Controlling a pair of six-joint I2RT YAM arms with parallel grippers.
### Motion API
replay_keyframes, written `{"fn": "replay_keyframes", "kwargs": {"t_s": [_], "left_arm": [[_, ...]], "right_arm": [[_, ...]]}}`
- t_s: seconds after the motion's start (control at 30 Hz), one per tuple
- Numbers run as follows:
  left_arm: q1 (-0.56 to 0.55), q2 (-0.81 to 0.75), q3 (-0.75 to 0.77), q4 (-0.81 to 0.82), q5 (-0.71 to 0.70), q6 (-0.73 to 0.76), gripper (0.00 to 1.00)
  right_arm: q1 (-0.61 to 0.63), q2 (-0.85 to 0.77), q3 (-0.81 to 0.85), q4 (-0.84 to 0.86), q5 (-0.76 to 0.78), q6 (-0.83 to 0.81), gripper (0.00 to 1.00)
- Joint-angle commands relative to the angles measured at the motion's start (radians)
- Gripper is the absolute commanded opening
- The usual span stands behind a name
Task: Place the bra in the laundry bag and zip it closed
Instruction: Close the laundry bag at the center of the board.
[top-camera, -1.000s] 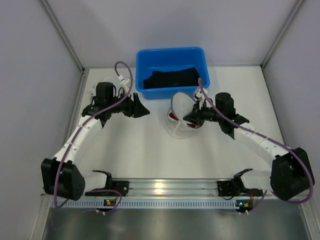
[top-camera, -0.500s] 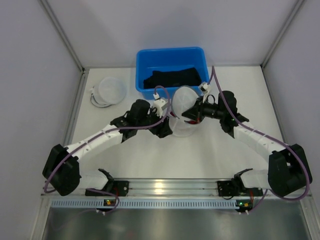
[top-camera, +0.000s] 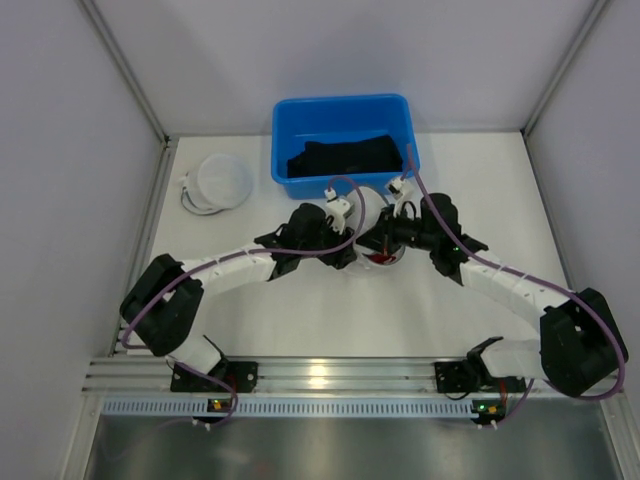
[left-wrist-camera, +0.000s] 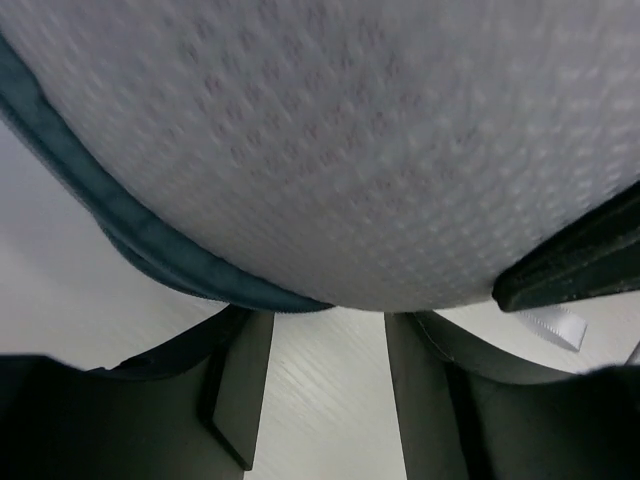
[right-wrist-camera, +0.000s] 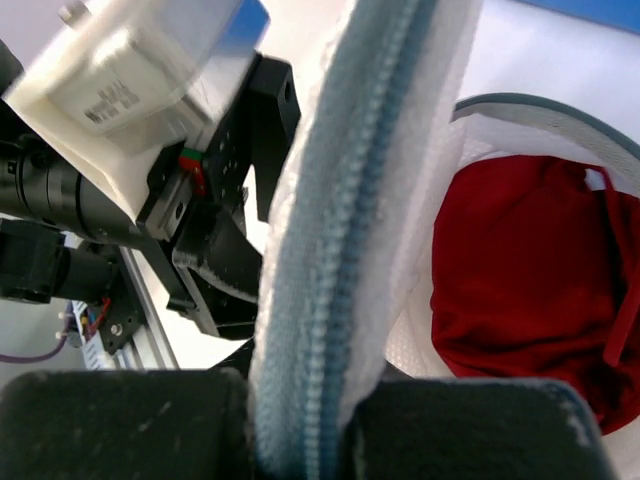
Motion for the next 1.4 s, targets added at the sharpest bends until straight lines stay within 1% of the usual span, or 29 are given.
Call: {"fn": "replay_keyframes", "kwargs": {"t_s": [0.0, 0.07, 0.2, 0.3, 0.33, 0.4, 0.43, 0.5, 0.53, 0.6, 0.67, 0.7, 0.77, 0.93, 0.97, 1.0, 1.07, 1.1, 1.13, 1.17, 1.23, 1.3, 1.33, 1.37], "left_arm": [[0.014, -0.018, -0.002, 0.156, -0.05, -0.001, 0.52], [0.014, -0.031, -0.022, 0.209, -0.059, 0.002, 0.5], [0.023, -0.048, -0.05, 0.263, -0.038, 0.002, 0.5], [0.029, -0.051, -0.056, 0.274, -0.01, 0.004, 0.4], [0.031, -0.053, -0.059, 0.274, -0.007, 0.005, 0.34], [0.037, -0.067, -0.07, 0.274, 0.007, 0.017, 0.29], [0.048, -0.073, -0.084, 0.271, 0.008, 0.027, 0.25], [0.061, -0.099, -0.096, 0.24, 0.026, 0.033, 0.2], [0.077, -0.108, -0.116, 0.233, 0.036, 0.039, 0.14], [0.095, -0.136, -0.139, 0.214, 0.06, 0.057, 0.06], [0.101, -0.153, -0.151, 0.203, 0.079, 0.074, 0.01], [0.103, -0.168, -0.156, 0.202, 0.088, 0.08, 0.0], [0.103, -0.176, -0.159, 0.194, 0.125, 0.1, 0.0], [0.103, -0.168, -0.141, 0.17, 0.165, 0.132, 0.0], [0.103, -0.162, -0.124, 0.159, 0.165, 0.14, 0.0], [0.103, -0.148, -0.114, 0.113, 0.169, 0.155, 0.0], [0.104, -0.143, -0.096, 0.069, 0.188, 0.166, 0.0], [0.103, -0.143, -0.091, 0.053, 0.203, 0.165, 0.0], [0.103, -0.154, -0.094, 0.033, 0.224, 0.157, 0.0], [0.104, -0.159, -0.094, 0.029, 0.272, 0.15, 0.0], [0.103, -0.168, -0.096, 0.024, 0.3, 0.096, 0.0], [0.103, -0.171, -0.09, 0.009, 0.324, 0.035, 0.0], [0.103, -0.171, -0.082, 0.007, 0.33, 0.016, 0.0], [0.103, -0.171, -0.079, 0.004, 0.332, -0.005, 0.0]], "right_arm": [[0.016, -0.017, 0.009, 0.056, 0.012, 0.055, 0.0], [0.023, -0.016, 0.007, 0.061, 0.009, 0.062, 0.0], [0.032, -0.005, 0.001, 0.076, -0.002, 0.119, 0.0], [0.031, 0.006, -0.003, 0.104, -0.014, 0.14, 0.0], [0.031, 0.009, -0.003, 0.104, -0.017, 0.142, 0.0], [0.031, 0.009, 0.007, 0.079, -0.015, 0.128, 0.0], [0.026, 0.009, 0.009, 0.071, -0.014, 0.122, 0.0], [0.017, 0.004, 0.01, 0.052, -0.011, 0.105, 0.0], [0.006, 0.004, 0.01, 0.044, -0.008, 0.101, 0.0], [-0.007, 0.006, 0.006, 0.038, -0.008, 0.09, 0.0], [-0.014, 0.009, 0.004, 0.035, -0.006, 0.081, 0.0], [-0.015, 0.007, 0.004, 0.035, -0.008, 0.075, 0.0], [-0.017, 0.013, 0.007, 0.035, -0.008, 0.07, 0.0], [-0.018, 0.026, 0.026, 0.024, -0.031, 0.052, 0.0], [-0.017, 0.029, 0.029, 0.018, -0.049, 0.024, 0.0], [-0.018, 0.032, 0.038, 0.004, -0.057, 0.001, 0.0], [-0.024, 0.053, 0.079, -0.074, -0.06, -0.069, 0.0], [-0.033, 0.065, 0.096, -0.097, -0.064, -0.083, 0.04], [-0.067, 0.09, 0.13, -0.116, -0.077, -0.092, 0.18], [-0.087, 0.101, 0.15, -0.17, -0.1, -0.121, 0.25], [-0.135, 0.119, 0.208, -0.241, -0.103, -0.157, 0.38], [-0.165, 0.11, 0.227, -0.289, -0.118, -0.2, 0.47], [-0.194, 0.09, 0.24, -0.303, -0.118, -0.214, 0.54], [-0.208, 0.08, 0.248, -0.318, -0.126, -0.262, 0.57]]}}
